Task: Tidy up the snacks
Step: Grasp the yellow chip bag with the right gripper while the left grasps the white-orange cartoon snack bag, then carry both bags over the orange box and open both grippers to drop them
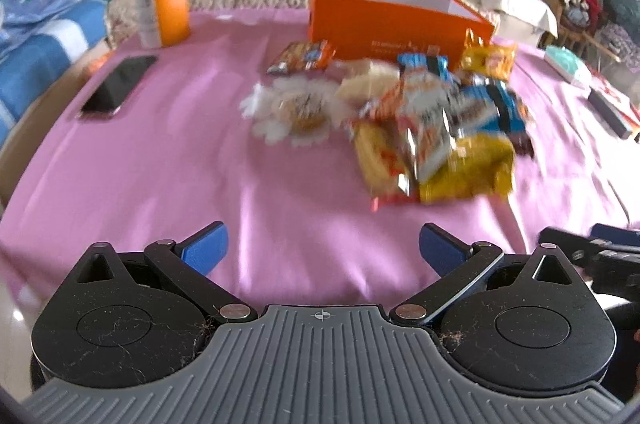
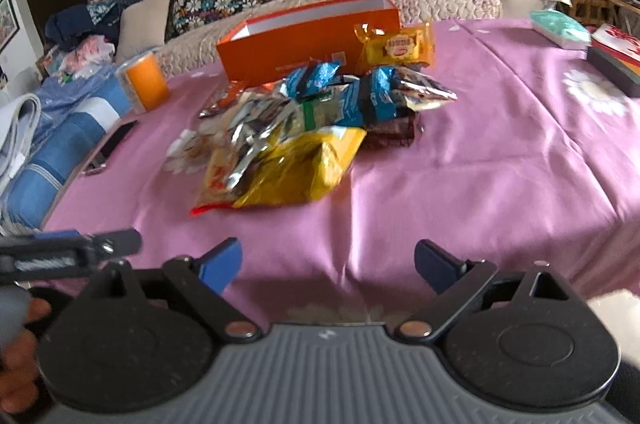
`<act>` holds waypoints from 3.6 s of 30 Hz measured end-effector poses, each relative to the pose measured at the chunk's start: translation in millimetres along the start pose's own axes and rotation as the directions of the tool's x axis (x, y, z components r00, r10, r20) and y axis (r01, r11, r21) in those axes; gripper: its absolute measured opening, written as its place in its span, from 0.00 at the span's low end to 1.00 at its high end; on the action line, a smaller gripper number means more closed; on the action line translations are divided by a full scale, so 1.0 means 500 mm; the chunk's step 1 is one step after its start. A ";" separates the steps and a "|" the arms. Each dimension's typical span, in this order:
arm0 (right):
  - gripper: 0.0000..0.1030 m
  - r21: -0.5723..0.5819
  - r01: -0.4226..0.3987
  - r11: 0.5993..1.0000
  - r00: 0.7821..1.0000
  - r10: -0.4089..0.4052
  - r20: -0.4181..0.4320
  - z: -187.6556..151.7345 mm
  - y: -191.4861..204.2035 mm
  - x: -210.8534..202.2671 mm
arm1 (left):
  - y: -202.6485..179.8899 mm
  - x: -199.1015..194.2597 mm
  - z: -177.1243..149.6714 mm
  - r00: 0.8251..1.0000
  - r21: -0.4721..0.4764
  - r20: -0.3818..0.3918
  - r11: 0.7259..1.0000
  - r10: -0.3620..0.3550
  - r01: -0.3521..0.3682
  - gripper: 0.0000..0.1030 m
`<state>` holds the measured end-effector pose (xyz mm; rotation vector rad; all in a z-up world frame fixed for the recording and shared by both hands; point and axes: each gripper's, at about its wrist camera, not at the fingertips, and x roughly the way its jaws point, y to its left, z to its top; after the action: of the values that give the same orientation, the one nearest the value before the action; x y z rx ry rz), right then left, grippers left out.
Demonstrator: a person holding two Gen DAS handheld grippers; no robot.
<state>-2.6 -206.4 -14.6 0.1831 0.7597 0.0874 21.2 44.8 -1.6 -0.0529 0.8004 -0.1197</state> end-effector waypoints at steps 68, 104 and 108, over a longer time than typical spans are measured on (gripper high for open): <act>0.92 0.040 0.016 0.999 0.999 -0.017 0.031 0.101 -0.099 0.187 | -0.033 0.234 0.184 0.988 0.022 -0.041 0.989 -0.147 0.148 0.75; 0.58 -0.192 -0.062 0.979 0.985 0.091 0.144 0.590 -0.031 0.498 | -0.034 0.479 0.612 0.986 0.081 0.112 0.990 -0.121 0.112 0.49; 0.72 -0.180 -0.087 0.980 0.972 0.124 0.201 0.571 -0.038 0.463 | -0.024 0.454 0.578 0.981 0.090 0.147 0.989 -0.126 0.114 0.58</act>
<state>362.2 -229.7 28.1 0.0685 0.5267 0.2302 384.4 4.8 38.8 -0.0336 0.6389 -0.2595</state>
